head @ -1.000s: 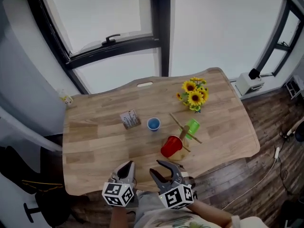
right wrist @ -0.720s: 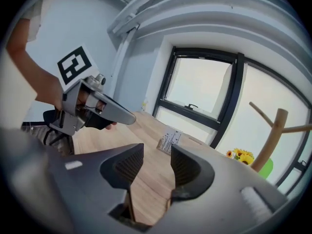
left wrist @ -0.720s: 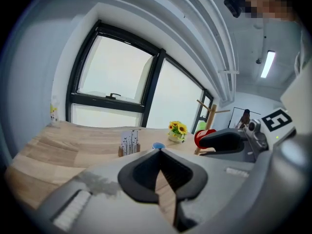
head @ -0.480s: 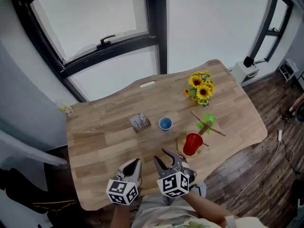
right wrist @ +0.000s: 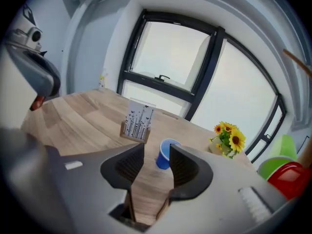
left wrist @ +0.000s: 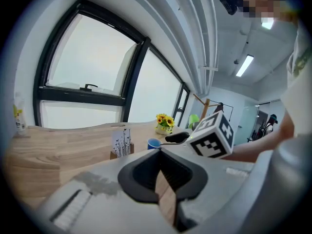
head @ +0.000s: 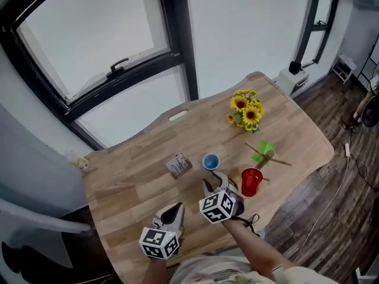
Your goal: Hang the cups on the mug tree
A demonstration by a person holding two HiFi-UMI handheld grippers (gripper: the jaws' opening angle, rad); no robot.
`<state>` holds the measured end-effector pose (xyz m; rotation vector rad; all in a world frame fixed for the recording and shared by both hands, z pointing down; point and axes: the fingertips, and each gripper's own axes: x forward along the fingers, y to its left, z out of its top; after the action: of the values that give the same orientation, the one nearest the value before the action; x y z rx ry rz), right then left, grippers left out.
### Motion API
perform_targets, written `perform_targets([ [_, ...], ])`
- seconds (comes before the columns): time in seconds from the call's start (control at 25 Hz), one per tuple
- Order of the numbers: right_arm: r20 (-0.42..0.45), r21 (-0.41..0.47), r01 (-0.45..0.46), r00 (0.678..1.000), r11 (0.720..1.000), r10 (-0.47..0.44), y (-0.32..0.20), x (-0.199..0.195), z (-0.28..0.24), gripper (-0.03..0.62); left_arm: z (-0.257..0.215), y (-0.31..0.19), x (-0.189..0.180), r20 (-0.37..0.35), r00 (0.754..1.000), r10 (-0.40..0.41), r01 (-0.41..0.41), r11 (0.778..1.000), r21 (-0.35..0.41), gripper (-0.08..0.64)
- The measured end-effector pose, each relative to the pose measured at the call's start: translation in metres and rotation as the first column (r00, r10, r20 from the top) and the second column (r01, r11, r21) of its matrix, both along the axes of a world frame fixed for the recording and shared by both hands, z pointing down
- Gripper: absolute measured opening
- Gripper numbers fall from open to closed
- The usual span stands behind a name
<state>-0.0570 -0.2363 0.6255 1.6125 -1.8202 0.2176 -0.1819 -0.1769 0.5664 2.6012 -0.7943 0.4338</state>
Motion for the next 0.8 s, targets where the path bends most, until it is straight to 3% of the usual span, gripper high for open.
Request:
perform_targets([
  [0.32, -0.055, -0.124, -0.051, 0.998, 0.991, 0.045, -0.038, 0.018, 0.038, 0.153, 0.022, -0.013, 0.007, -0.020, 0.997, 0.081, -0.082, 0.995, -0.060, 0.001],
  [0.52, -0.126, -0.170, -0.021, 0.992, 0.985, 0.000, -0.052, 0.019, 0.051, 0.098, 0.031, -0.021, 0.006, -0.037, 0.995, 0.090, -0.093, 0.992, -0.089, 0.002],
  [0.64, -0.140, -0.204, -0.015, 0.990, 0.979, -0.014, -0.052, 0.019, 0.060, 0.086, 0.033, -0.020, 0.006, -0.045, 0.994, 0.101, -0.105, 0.990, -0.099, 0.002],
  [0.8, -0.153, -0.206, -0.014, 0.988, 0.978, -0.018, -0.053, 0.017, 0.061, 0.023, 0.035, -0.023, 0.004, -0.050, 0.994, 0.100, -0.105, 0.989, -0.101, 0.001],
])
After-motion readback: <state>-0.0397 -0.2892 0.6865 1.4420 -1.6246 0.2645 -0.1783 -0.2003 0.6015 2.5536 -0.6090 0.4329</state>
